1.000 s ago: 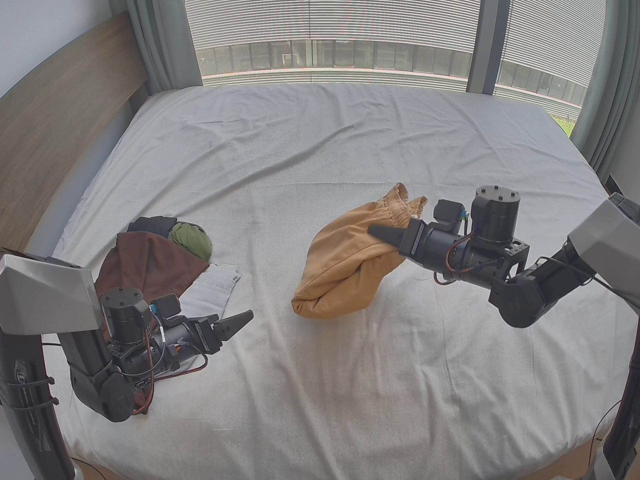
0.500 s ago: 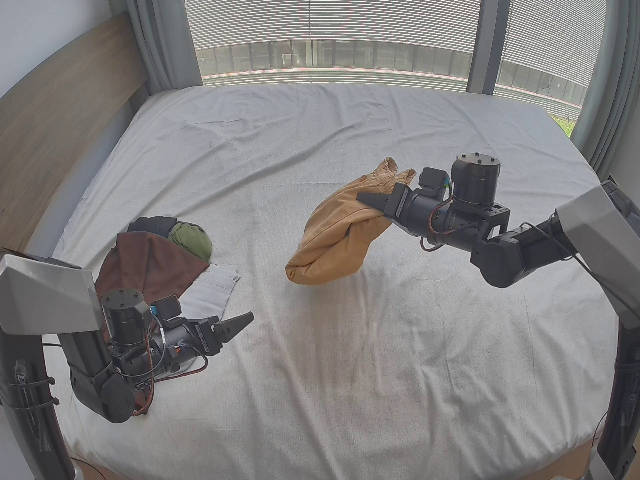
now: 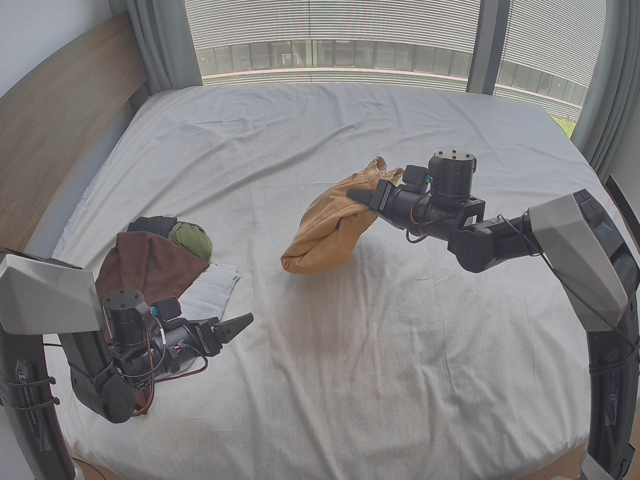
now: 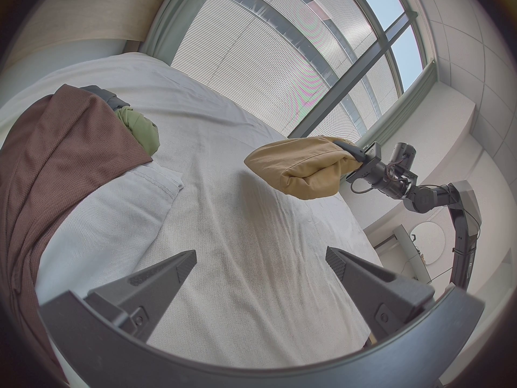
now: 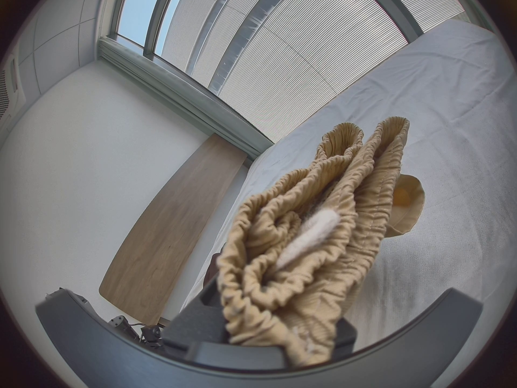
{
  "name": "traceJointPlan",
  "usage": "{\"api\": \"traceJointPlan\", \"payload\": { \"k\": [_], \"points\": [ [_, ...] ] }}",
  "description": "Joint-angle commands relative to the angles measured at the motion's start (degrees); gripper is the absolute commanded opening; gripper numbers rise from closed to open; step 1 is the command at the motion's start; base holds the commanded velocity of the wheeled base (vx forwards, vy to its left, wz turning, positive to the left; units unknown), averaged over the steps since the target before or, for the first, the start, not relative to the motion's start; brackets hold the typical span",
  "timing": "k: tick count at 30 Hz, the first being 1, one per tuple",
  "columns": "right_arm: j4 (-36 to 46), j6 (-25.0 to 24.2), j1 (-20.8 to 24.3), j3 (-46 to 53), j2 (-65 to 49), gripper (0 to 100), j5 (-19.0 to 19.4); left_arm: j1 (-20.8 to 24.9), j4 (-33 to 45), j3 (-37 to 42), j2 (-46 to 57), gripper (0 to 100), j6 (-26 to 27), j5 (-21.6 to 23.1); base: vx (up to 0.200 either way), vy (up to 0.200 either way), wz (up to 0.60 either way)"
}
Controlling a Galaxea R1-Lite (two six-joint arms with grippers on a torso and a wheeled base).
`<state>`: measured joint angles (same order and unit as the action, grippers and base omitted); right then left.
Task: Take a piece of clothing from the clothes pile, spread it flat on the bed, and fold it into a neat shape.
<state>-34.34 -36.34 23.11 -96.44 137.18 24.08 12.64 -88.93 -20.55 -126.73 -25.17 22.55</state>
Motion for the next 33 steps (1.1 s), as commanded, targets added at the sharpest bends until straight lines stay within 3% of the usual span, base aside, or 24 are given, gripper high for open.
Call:
{"api": "traceJointPlan", "payload": {
  "k": [1,8,16,26,33],
  "points": [
    [3.84,0.48,0.00,-7.01,3.97,0,0.01,0.01,-0.10,-0.01,-0.80,100,-0.05,0.04,0.000,0.000,0.00],
    [7.71,0.48,-0.35,-18.08,8.89,0,0.01,-0.07,-0.10,-0.01,-0.80,100,-0.05,0.04,0.000,0.000,0.00],
    [5.95,3.03,-1.05,-18.15,15.31,0,-0.08,-0.07,-0.10,0.43,-0.62,100,-0.05,0.04,0.000,0.000,0.00],
    [3.75,5.93,-2.20,-7.97,14.78,0,-0.43,-0.69,-0.10,0.51,-0.27,100,0.04,0.04,0.000,0.000,0.00],
    [3.40,7.86,-4.66,-0.33,13.55,0,-3.95,-0.69,-0.10,0.60,-0.09,100,0.04,0.04,0.000,0.000,0.00]
  ]
}}
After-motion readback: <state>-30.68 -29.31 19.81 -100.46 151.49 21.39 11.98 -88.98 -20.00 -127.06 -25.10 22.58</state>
